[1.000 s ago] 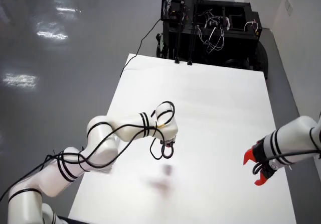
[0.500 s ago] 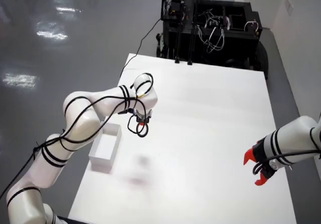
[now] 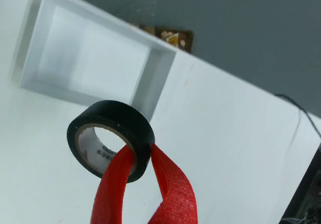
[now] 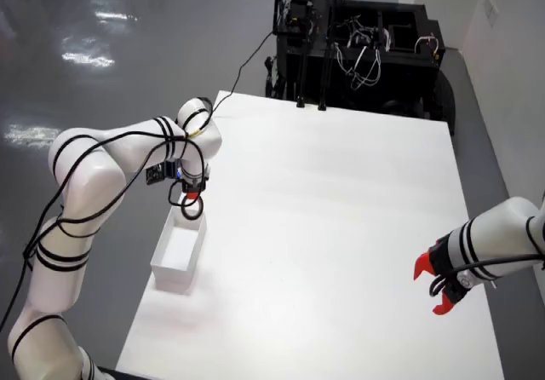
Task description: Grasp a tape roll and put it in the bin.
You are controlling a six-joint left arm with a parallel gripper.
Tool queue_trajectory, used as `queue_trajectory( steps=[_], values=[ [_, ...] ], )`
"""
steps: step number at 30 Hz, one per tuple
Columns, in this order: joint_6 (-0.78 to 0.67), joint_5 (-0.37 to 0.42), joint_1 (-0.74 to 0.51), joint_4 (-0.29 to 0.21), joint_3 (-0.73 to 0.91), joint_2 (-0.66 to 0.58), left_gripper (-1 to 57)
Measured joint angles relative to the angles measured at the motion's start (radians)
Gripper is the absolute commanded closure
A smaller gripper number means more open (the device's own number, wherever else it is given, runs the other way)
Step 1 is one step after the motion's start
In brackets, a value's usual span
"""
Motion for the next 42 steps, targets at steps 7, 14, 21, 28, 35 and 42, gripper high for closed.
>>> queue_trajectory(
  steps=[7,14,21,28,35,42],
  values=[
    [-0.019,-0.034,0.06,0.009,0.105,-0.058,57.0],
    [-0.03,-0.081,0.085,0.012,0.167,-0.032,57.0],
    [-0.039,-0.129,0.108,0.015,0.208,0.005,57.0],
    [-0.044,-0.176,0.126,0.019,0.229,0.026,57.0],
    [-0.047,-0.224,0.126,0.02,0.241,0.048,57.0],
    [-0.048,-0.264,0.115,0.018,0.247,0.073,56.7]
  ],
)
